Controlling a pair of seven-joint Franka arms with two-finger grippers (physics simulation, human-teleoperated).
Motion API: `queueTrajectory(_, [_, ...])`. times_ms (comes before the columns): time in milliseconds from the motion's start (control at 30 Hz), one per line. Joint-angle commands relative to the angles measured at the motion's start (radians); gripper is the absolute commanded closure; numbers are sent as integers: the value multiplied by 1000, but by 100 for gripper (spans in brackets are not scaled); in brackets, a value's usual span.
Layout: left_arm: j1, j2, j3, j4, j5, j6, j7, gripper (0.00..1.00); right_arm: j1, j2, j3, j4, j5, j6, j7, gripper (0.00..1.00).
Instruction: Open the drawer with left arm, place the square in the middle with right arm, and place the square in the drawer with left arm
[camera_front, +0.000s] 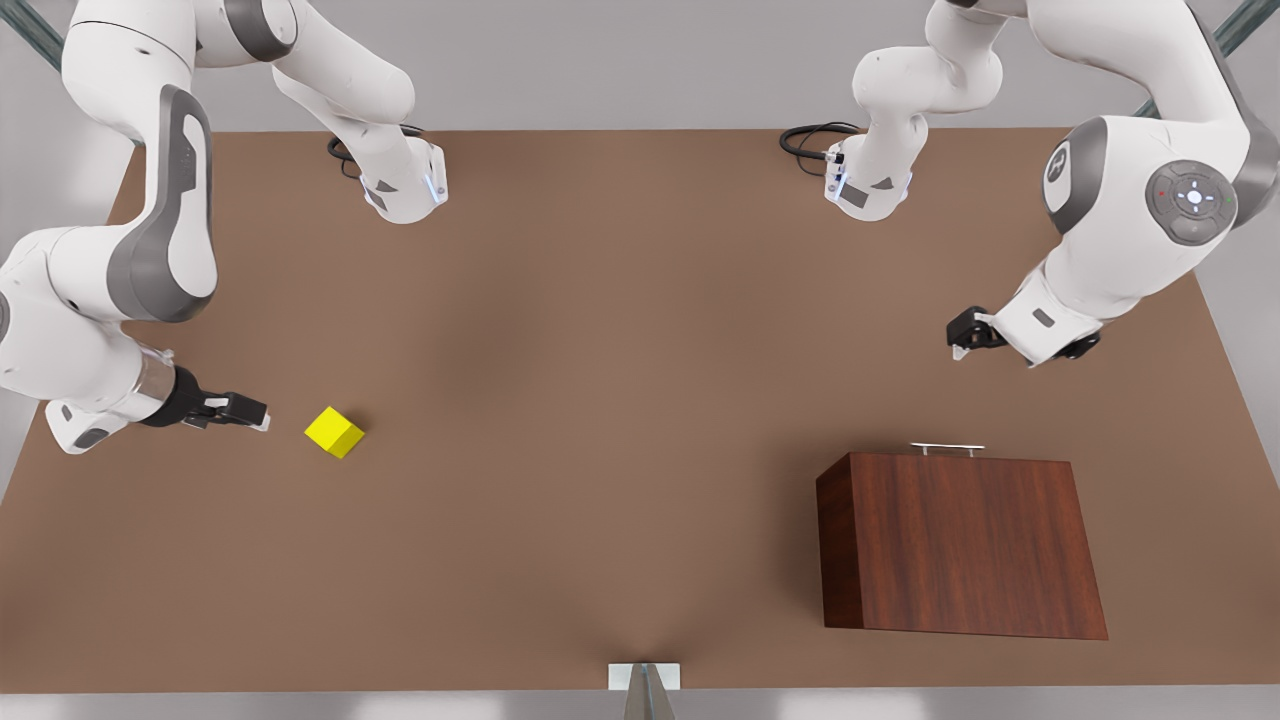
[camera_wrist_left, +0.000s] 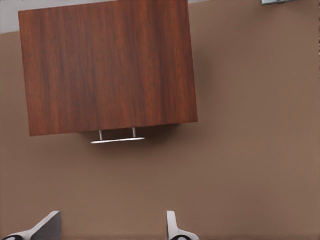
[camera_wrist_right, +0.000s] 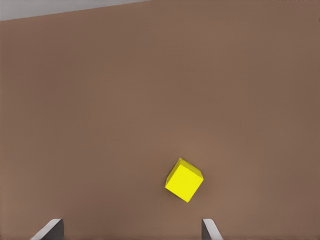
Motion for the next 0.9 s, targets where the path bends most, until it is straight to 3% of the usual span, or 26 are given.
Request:
queueTrajectory(0, [1,0,0,0,-1,0,0,0,1,0,0,0,0,0,0,0])
queueTrajectory(67, [1,-29,3,-98,-4,-3,-14,0,0,-2,0,0,-3,-2,0,0])
queueTrajectory(167, [1,-140,58,-503,-99,349,-719,0,3,0,0,-3,-5,-2,0,0])
queueTrajectory(267, [1,-183,97,-740,-99,642,-1102,0,15,15,3,-20,0,41,5,0])
queueTrajectory(500, [3,-181,114,-855,-91,869,-1337,0,104,-60,19,-179,3,44,248,0])
queueTrajectory(667, [22,-146,114,-892,-91,1027,-1337,0,106,-92,111,-311,-6,112,572,0])
queueTrajectory(767, [33,-121,115,-892,-88,1078,-1336,0,104,-88,111,-363,-8,161,784,0])
queueTrajectory(867, [33,-92,114,-898,-88,1126,-1339,0,101,-80,111,-460,-8,278,795,0])
